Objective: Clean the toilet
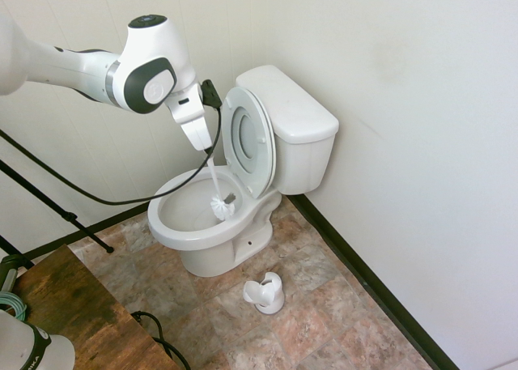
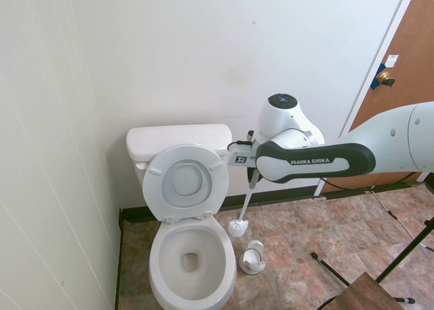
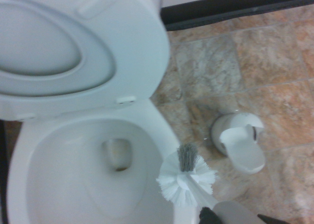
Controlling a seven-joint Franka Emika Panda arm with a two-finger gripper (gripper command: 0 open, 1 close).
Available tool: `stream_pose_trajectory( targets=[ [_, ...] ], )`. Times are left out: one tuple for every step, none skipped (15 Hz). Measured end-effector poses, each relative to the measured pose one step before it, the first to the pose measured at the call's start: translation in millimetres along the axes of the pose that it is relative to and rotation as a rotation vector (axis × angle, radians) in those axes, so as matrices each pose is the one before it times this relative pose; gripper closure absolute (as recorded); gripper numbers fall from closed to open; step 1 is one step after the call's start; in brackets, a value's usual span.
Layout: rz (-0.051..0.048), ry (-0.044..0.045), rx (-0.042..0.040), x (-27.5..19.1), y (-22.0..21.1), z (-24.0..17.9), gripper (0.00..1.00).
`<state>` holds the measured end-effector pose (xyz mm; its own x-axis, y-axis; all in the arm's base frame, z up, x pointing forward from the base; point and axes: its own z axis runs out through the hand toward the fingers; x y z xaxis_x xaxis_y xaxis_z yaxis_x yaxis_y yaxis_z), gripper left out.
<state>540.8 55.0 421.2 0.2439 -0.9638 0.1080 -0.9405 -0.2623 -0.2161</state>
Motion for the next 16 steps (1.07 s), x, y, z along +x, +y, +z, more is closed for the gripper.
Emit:
stream_pose_trajectory(
  targets=[
    [-0.01852, -0.01487, 0.00669, -14.81, -4.05, 0.34, 1.00],
    [-0.02539, -0.01202, 0.00512, -15.80, -7.15, 6.86, 1.00],
    [-0.00326, 0.00005, 0.00384, -1.48, -1.25, -1.61, 1.00],
    [-0.01120, 0.00259, 0.01293, -5.36, -4.23, -6.05, 1.00],
    [-0.01353, 0.00722, 0.01470, -9.36, -6.30, -7.81, 1.00],
    [-0.01023, 0.01052, 0.01043, -12.52, -6.32, -6.18, 1.00],
    [-0.00504, 0.00841, 0.00672, -12.45, -5.75, -3.24, 1.00],
    [-0.00142, 0.00577, -0.00184, -10.23, -3.24, 2.70, 1.00],
    [0.00111, 0.00533, -0.00901, -7.79, -2.37, 7.42, 1.00],
    [0.00450, 0.00553, -0.01177, -6.39, -2.44, 12.81, 1.00],
    [0.00502, 0.00269, -0.00902, -6.06, -2.17, 15.97, 1.00],
    [0.00703, -0.00197, -0.00551, -6.80, -2.89, 18.04, 1.00],
    [0.00737, -0.00488, -0.00432, -6.57, -2.91, 17.68, 1.00],
    [0.00910, 0.00157, 0.00189, -5.50, -3.11, 15.30, 1.00],
    [0.01555, 0.00808, 0.00157, -4.57, -2.94, 14.48, 1.00],
    [0.01360, 0.00715, -0.00160, -4.35, -2.77, 14.36, 1.00]
  ],
)
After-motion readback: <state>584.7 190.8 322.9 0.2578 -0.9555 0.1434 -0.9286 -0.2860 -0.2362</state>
